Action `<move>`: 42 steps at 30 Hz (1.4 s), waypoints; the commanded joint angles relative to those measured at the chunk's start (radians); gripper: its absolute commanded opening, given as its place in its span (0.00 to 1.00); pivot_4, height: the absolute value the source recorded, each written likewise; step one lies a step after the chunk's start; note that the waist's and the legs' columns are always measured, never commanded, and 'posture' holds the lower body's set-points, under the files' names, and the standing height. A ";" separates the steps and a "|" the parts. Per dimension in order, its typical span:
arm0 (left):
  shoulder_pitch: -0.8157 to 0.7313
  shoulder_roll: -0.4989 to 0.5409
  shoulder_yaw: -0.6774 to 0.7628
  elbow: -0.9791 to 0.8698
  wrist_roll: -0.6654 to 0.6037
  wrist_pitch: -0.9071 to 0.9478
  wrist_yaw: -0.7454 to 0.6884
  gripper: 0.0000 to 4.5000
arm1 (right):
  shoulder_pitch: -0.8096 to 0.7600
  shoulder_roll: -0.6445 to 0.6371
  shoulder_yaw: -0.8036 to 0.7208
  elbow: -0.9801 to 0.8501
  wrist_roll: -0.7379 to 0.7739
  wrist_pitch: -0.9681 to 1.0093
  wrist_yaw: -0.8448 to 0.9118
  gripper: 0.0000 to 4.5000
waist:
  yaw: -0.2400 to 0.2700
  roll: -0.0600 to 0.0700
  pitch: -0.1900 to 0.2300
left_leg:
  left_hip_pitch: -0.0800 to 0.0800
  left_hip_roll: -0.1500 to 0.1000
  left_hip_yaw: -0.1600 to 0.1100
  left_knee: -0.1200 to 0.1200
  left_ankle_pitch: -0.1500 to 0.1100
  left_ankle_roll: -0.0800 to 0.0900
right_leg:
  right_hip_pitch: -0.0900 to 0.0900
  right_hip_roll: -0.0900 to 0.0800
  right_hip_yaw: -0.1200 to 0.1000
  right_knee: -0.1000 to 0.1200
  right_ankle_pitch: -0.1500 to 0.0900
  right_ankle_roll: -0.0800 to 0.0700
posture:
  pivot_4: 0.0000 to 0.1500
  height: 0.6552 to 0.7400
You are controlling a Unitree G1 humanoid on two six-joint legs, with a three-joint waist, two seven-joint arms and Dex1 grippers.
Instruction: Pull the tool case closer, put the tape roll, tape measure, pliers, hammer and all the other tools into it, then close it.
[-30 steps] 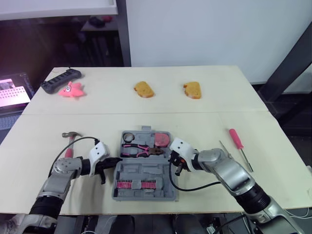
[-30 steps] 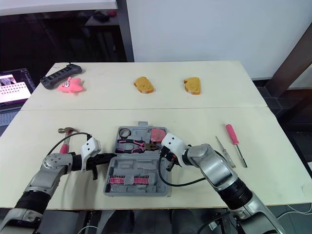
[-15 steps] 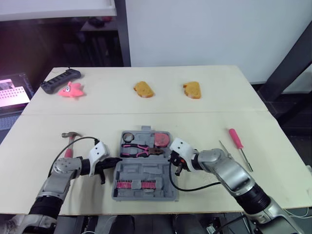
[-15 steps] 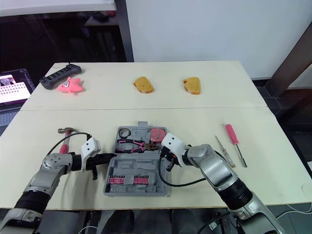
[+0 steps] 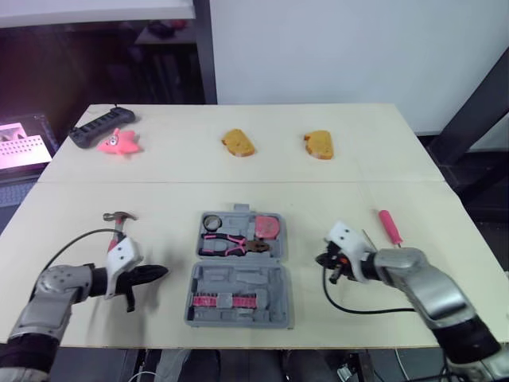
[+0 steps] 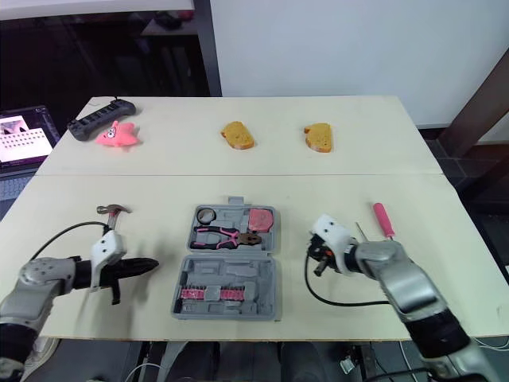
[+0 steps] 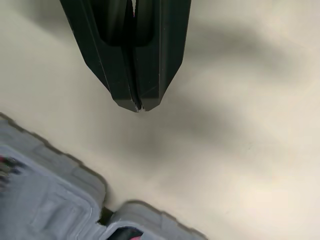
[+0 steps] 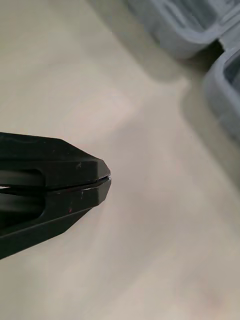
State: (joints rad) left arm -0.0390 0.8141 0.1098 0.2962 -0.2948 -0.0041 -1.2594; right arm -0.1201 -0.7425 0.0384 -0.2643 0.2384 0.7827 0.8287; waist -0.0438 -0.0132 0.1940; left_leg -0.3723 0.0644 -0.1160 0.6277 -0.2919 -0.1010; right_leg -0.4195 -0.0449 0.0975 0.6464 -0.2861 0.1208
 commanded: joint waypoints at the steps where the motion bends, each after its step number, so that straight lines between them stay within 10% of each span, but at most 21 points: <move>1: 0.068 0.083 0.152 -0.062 -0.121 -0.007 -0.101 0.01 | 0.111 -0.056 -0.218 -0.088 0.109 -0.079 0.088 0.00 | 0.000 0.000 0.000 | -0.004 0.000 0.000 0.000 0.000 0.000 | -0.005 0.000 0.000 0.001 0.002 0.003 | 1.00 1.00; 5: 0.116 0.168 0.306 0.004 -0.172 0.011 -0.124 0.19 | 0.260 -0.079 -0.472 -0.074 0.207 -0.177 0.188 0.18 | 0.000 0.000 0.001 | -0.003 0.000 0.000 -0.002 0.000 0.000 | -0.005 0.000 0.000 0.001 0.001 0.002 | 1.00 1.00; 13: 0.188 0.275 0.508 0.278 -0.152 -0.043 -0.120 1.00 | 0.424 -0.128 -0.700 0.193 0.165 -0.427 0.286 1.00 | -0.011 -0.003 0.003 | -0.001 0.000 0.005 -0.001 0.000 0.000 | -0.005 0.000 0.002 0.000 0.000 -0.002 | 1.00 1.00; 31: 0.208 0.281 0.532 0.580 -0.104 -0.221 -0.077 1.00 | 0.461 -0.140 -0.686 0.367 0.144 -0.556 0.271 1.00 | -0.024 -0.003 0.003 | -0.001 0.000 0.005 -0.001 0.000 0.000 | -0.005 0.000 0.002 0.002 0.000 -0.003 | 1.00 1.00; 37: 0.191 0.195 0.473 0.386 -0.116 -0.179 -0.059 1.00 | 0.441 -0.117 -0.675 0.129 0.229 -0.344 0.159 1.00 | -0.025 -0.001 0.002 | 0.000 0.000 0.005 -0.001 0.000 0.000 | -0.005 0.000 0.003 0.003 0.001 -0.003 | 1.00 1.00; 42: 0.220 0.048 0.303 -0.162 -0.239 0.094 -0.010 1.00 | 0.401 -0.038 -0.540 -0.199 0.280 -0.036 -0.100 1.00 | -0.016 -0.002 0.001 | -0.001 0.000 0.004 0.001 0.000 -0.001 | -0.003 0.000 0.003 0.004 0.003 0.000 | 1.00 1.00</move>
State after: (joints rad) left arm 0.1837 0.8652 0.4417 0.2763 -0.4772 0.0224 -1.2912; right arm 0.2949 -0.8003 -0.5339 -0.3833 0.5070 0.6692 0.8227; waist -0.0602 -0.0153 0.1954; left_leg -0.3733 0.0648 -0.1120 0.6294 -0.2913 -0.1020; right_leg -0.4227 -0.0448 0.1005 0.6503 -0.2835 0.1213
